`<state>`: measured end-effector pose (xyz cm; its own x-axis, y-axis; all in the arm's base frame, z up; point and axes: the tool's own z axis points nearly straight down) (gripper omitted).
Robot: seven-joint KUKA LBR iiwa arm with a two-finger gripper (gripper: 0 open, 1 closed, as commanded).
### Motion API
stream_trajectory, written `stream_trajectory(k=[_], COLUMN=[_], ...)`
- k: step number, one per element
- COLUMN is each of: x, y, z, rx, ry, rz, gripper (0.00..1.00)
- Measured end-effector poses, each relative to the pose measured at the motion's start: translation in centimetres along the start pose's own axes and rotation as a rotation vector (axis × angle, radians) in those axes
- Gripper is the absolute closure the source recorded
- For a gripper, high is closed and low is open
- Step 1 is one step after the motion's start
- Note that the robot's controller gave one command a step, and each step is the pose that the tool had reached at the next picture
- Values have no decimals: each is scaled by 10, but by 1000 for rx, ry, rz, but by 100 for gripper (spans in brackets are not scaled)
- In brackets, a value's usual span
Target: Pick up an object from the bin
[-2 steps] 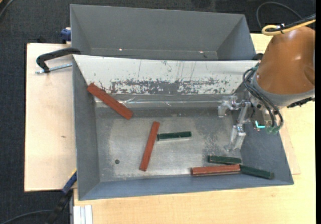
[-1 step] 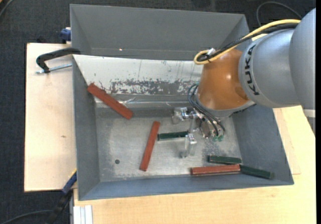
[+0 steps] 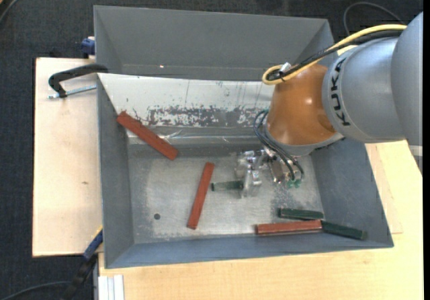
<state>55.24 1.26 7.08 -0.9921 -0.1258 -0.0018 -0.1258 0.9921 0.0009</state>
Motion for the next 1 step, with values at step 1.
stream_trajectory(k=[1], x=[16], y=[25], z=[-140], rx=[0], ry=[-11], rz=[43], gripper=[100])
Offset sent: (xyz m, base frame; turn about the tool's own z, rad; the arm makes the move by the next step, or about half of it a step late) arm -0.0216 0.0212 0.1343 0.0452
